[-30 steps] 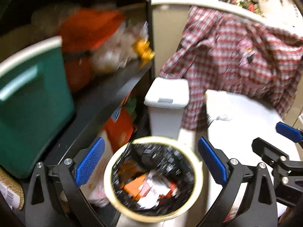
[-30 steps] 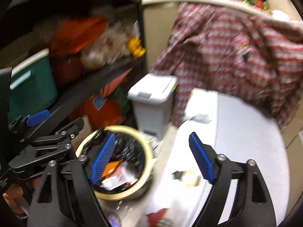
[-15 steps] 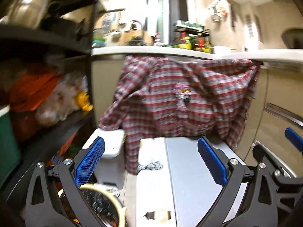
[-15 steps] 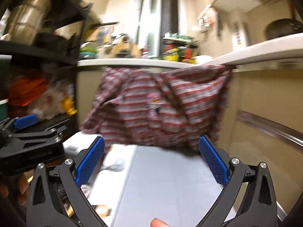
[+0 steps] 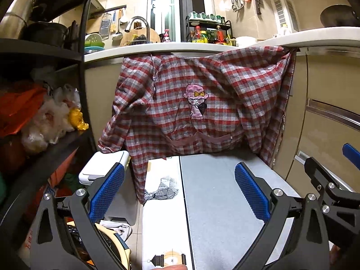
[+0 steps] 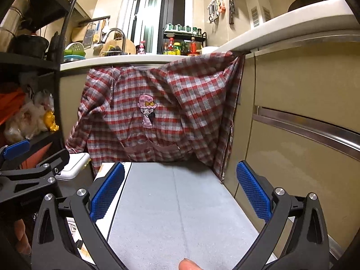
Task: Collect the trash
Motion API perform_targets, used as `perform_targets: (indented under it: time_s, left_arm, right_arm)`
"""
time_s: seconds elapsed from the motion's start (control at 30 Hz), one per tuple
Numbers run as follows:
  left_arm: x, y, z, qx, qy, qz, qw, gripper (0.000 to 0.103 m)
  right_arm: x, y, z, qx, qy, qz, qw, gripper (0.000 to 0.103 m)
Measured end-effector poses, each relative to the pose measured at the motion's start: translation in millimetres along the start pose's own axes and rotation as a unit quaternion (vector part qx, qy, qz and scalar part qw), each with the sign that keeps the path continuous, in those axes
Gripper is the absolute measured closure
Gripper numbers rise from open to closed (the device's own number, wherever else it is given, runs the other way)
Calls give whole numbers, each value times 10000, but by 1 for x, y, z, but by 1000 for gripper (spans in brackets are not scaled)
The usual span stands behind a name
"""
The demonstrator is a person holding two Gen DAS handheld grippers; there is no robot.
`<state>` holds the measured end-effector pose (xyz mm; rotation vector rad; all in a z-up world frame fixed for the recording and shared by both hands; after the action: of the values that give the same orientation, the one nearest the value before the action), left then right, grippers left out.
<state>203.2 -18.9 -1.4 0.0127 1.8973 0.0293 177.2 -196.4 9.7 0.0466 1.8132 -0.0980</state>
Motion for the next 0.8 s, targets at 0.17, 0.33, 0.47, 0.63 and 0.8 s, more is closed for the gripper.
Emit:
perform_targets:
  time_s: [0.17, 0.33, 0.47, 0.63, 0.8]
  left_arm:
    - [2, 4, 6, -77, 43, 6, 10000, 8]
    - [4, 4, 7, -56, 90, 29, 9999, 8]
    - [3, 4, 6, -91, 72, 37, 9999, 8]
    - [3, 9, 5, -116, 79, -15, 9999, 8]
    - [3, 11, 5, -136, 90, -27, 9999, 8]
  right_arm:
    - [4, 4, 5, -28, 30, -71, 10000, 5]
    - [6, 1, 6, 21, 76, -26, 10000, 5]
    - [8, -1, 6, 42, 118, 22, 9999, 5]
    - [9, 2, 7, 26, 148, -5, 9999, 5]
    - [12, 4, 7, 22, 180, -24, 9998, 5]
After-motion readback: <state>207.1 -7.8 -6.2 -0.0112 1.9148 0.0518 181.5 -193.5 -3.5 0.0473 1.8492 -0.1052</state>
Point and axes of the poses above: each gripper's, at about its wrist camera, not at the fingertips, and z roughly the way its jaws point, y to its left, x to its underside, the point moved 9 cm from there along z, roughly the way its jaws point, and after that the axes turned 1 degree about y, right-handed, at the moved point
